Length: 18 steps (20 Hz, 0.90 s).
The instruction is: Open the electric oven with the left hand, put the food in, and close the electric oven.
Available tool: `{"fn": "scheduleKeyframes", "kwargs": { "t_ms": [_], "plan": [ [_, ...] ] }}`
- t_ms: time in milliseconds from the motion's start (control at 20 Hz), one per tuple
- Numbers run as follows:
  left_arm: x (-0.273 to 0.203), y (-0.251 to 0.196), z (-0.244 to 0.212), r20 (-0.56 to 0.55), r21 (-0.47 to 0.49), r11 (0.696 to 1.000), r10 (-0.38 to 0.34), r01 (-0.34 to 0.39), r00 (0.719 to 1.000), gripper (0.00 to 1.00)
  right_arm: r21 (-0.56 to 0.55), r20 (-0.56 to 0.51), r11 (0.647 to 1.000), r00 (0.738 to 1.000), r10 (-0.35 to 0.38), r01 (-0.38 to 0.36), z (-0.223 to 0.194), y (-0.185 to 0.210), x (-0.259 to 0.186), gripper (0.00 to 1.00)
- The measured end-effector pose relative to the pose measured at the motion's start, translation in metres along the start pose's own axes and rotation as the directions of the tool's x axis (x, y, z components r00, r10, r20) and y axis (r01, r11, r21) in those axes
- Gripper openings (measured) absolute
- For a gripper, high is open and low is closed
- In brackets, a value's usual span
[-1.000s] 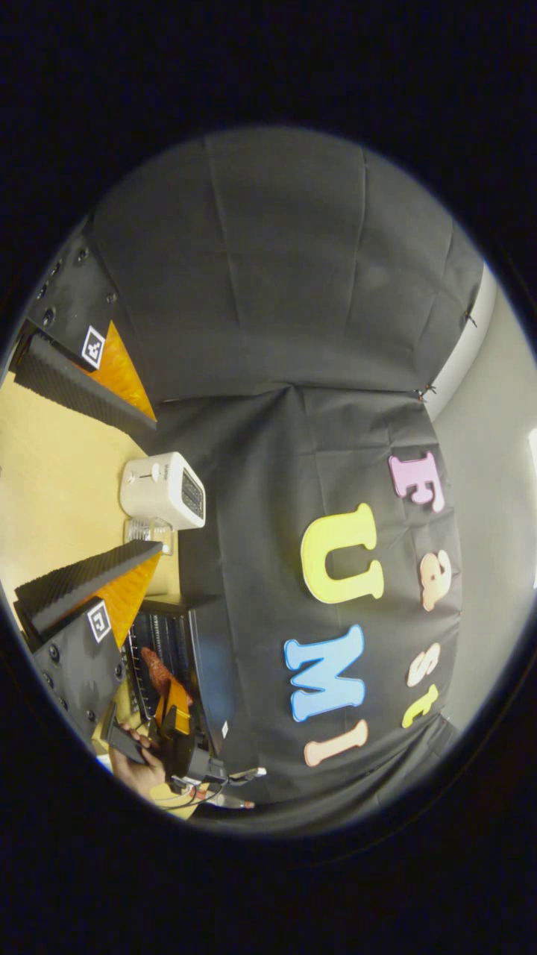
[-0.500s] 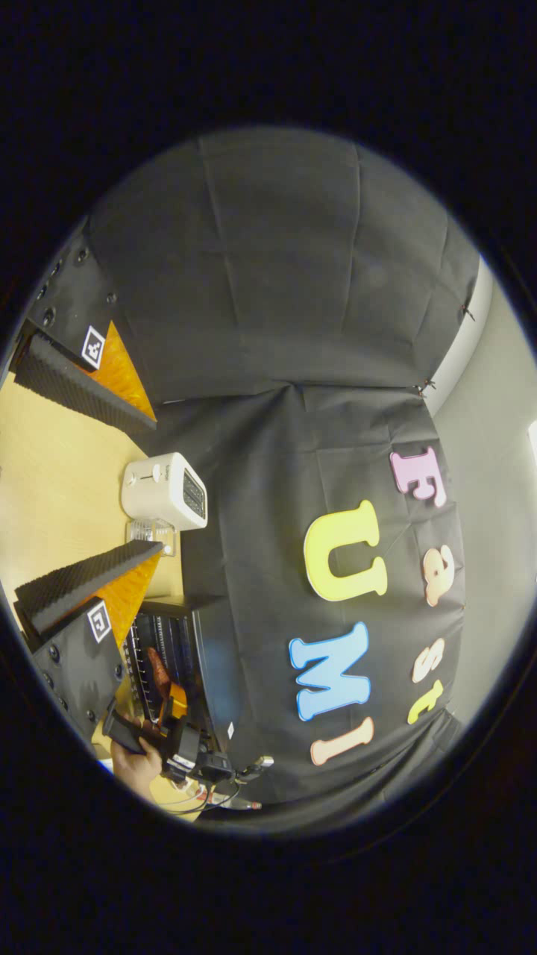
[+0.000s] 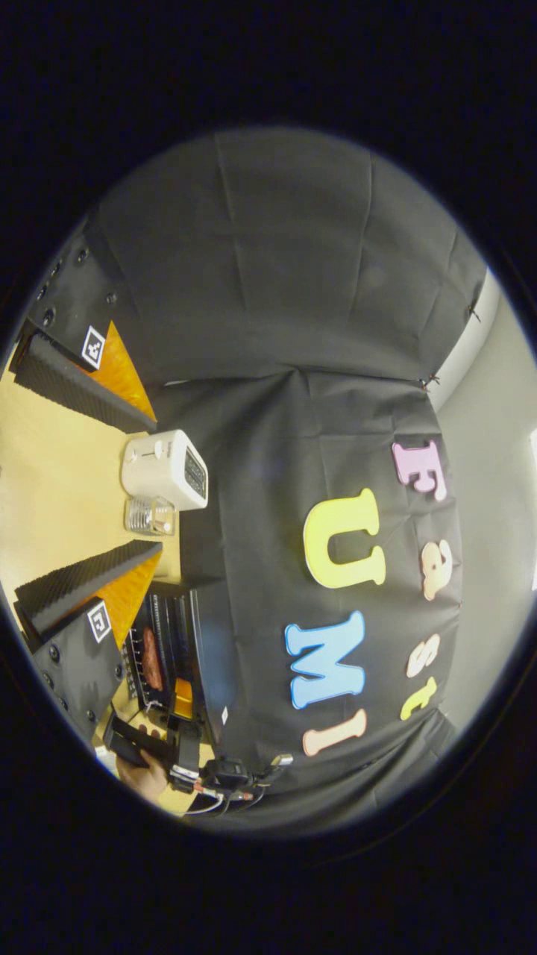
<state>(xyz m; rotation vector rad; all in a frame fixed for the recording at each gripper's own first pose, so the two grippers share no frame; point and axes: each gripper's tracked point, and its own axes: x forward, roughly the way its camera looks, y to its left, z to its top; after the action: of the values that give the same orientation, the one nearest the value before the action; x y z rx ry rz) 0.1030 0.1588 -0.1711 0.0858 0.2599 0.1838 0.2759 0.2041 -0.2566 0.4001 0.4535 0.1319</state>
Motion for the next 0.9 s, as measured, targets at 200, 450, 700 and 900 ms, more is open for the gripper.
{"fn": "scheduleKeyframes", "kwargs": {
  "t_ms": [200, 450, 700, 900],
  "plan": [
    [0.004, -0.031, 0.0, 0.003, -0.03, 0.998, -0.058, 0.059, 0.998, 0.9, -0.083, 0.041, 0.996, 0.999, 0.029, -0.026, 0.022, 0.005, -0.051, 0.98],
    [0.001, -0.079, -0.012, -0.025, -0.041, 0.987, -0.159, 0.158, 0.987, 0.9, -0.185, 0.116, 0.983, 0.992, 0.039, -0.017, 0.048, -0.002, -0.111, 0.98],
    [-0.004, -0.13, -0.041, -0.093, -0.073, 0.965, -0.257, 0.251, 0.962, 1.0, -0.245, 0.174, 0.969, 0.984, 0.023, 0.02, 0.069, -0.02, -0.16, 0.98],
    [-0.005, -0.171, -0.075, -0.187, -0.119, 0.942, -0.331, 0.314, 0.925, 1.0, -0.28, 0.214, 0.958, 0.977, 0.002, 0.059, 0.081, -0.036, -0.196, 0.98]
  ]
}}
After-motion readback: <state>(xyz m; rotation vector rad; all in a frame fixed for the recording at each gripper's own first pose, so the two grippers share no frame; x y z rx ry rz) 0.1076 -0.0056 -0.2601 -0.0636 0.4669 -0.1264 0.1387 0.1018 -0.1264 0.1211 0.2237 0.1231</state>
